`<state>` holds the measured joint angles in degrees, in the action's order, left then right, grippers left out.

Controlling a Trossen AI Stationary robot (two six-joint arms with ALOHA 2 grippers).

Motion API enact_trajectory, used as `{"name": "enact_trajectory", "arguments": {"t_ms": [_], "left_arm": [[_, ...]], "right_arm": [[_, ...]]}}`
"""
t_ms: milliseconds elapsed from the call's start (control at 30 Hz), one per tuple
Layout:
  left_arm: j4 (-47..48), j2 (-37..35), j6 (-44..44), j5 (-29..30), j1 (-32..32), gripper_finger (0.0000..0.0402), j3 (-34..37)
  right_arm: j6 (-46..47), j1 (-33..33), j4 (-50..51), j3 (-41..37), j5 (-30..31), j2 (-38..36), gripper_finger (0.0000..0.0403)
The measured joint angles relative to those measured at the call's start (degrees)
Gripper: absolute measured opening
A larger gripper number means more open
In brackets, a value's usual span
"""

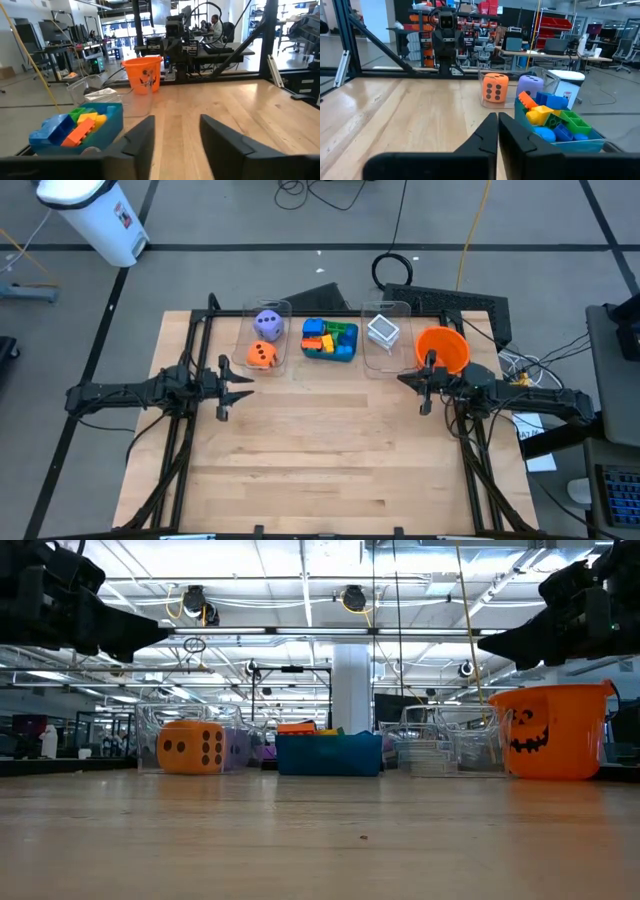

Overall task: Pick & Place Toys
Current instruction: Return to Home Position

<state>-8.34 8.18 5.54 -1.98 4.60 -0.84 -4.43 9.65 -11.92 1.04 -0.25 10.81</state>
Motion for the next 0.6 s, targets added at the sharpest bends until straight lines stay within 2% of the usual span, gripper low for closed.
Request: {"name": "enact_trajectory", "arguments": {"t_ms": [267,367,467,600], "left_arm": [[0.74,0.00,1.53,1.02,-0.01,0.0040,0.00],[0.81,0.00,1.18,4.62,0.00,0.0008,0.00],[1.08,-0.01,-0.10,8.30,0.00,0.0010,-0.02],[1.33,0.00,-1.22,9.25,0.00,0.0033,-0.02]], "right_arm": [[-0.86,0.00,0.19,-0.09,0.24,-0.01,0.0010],[0.41,0.00,0.15,-0.13,0.20,-0.01,0.0010],[0.53,0.00,0.15,-0.15,0.17,-0.01,0.0011],[0.69,0.00,0.15,-0.15,0.19,-0.01,0.0011]]}}
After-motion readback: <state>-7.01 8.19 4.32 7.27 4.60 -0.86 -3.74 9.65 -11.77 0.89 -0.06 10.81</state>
